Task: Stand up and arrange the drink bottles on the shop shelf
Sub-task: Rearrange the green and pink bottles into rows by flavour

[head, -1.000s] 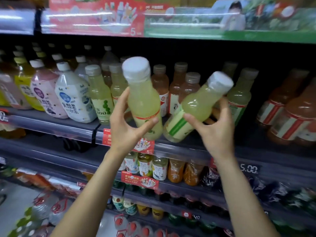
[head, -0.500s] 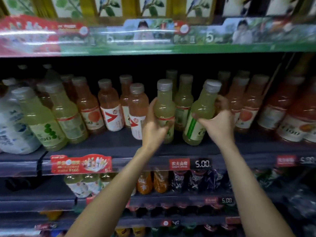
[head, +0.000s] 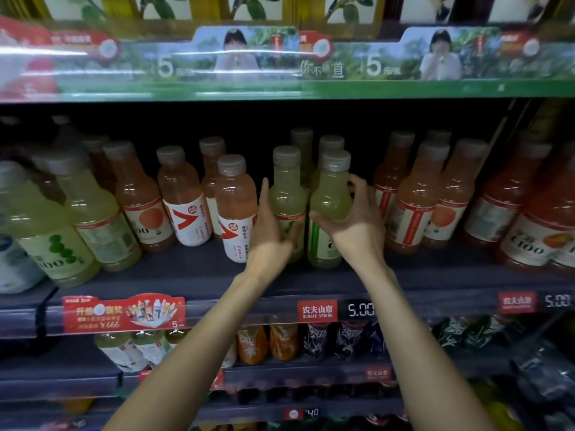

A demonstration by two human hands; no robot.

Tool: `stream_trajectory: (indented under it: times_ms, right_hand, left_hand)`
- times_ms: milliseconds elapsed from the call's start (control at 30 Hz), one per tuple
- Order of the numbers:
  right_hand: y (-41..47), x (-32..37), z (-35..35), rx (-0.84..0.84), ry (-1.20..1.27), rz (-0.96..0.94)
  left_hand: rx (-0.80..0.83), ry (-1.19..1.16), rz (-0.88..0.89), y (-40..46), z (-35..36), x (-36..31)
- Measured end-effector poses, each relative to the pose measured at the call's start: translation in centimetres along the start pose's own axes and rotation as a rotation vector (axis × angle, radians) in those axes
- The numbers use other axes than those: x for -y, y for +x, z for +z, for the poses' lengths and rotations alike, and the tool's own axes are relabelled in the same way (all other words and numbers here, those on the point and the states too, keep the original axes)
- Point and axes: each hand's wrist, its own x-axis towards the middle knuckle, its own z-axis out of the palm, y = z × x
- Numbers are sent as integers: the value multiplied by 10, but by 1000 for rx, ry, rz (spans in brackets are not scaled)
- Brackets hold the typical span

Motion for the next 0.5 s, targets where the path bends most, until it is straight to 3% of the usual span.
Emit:
stream_trajectory:
  times_ms: [167,333,500]
  right_hand:
    - [-1,-8,-3,-27,-85,-4]
    - [-7,-14,-5,-20,-83,-40]
    - [-25,-13,-8,-4,-147,-131]
  left_hand:
    - [93,56,5,8,0,-3]
    - [26,280,42,12,5,-10]
    - [20,296,84,-13,18,-20]
